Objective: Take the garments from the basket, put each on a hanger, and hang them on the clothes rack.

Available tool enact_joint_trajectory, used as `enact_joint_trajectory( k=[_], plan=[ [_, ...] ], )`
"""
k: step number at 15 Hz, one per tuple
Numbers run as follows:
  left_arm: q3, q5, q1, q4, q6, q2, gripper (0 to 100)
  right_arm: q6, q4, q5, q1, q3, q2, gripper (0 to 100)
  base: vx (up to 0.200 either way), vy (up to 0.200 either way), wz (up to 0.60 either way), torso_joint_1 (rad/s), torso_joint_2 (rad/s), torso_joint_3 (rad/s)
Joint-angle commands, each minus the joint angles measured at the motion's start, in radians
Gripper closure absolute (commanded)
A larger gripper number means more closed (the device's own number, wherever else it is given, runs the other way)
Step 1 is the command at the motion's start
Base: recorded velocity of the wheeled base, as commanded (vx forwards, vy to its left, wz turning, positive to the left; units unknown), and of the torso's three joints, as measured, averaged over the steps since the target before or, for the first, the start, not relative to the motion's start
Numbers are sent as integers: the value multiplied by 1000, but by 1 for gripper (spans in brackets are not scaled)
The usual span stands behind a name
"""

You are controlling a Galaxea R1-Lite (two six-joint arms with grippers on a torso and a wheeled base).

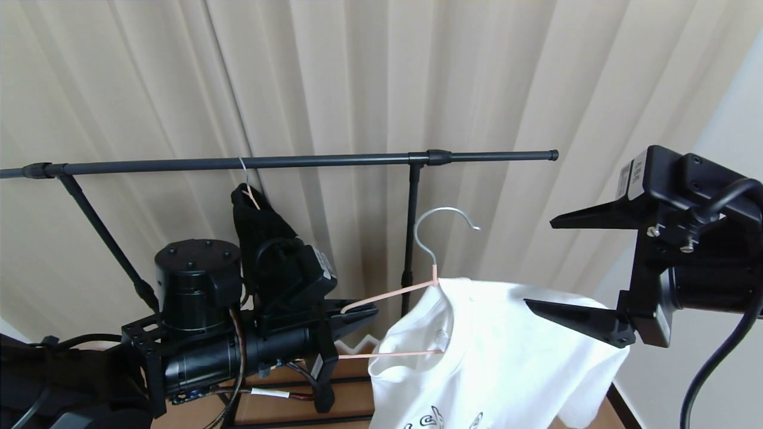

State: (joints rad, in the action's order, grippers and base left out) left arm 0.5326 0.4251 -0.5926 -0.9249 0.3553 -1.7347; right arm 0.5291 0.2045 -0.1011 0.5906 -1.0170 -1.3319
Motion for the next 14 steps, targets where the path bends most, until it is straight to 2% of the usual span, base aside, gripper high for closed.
enact_joint_trajectory(
  k=[1,5,7,9,11,14],
  plan=[
    [10,4,4,-2,1,-16,100,0,9,-14,11,14,-23,0,0,0,0,0,0,0],
    [17,30,4,-14,14,-22,100,0,70,-69,11,6,-53,0,0,0,0,0,0,0],
    [10,32,0,-14,51,-22,100,0,70,-71,11,-8,-96,0,0,0,0,0,0,0],
    [10,32,-1,-14,53,-22,100,0,70,-71,11,-20,-116,0,0,0,0,0,0,0],
    [9,32,-1,-14,53,-22,100,0,73,-91,11,-71,-161,0,0,0,0,0,0,0],
    [4,30,-1,-15,50,-17,100,2,154,-97,9,-153,-220,0,0,0,0,0,0,0]
  ],
)
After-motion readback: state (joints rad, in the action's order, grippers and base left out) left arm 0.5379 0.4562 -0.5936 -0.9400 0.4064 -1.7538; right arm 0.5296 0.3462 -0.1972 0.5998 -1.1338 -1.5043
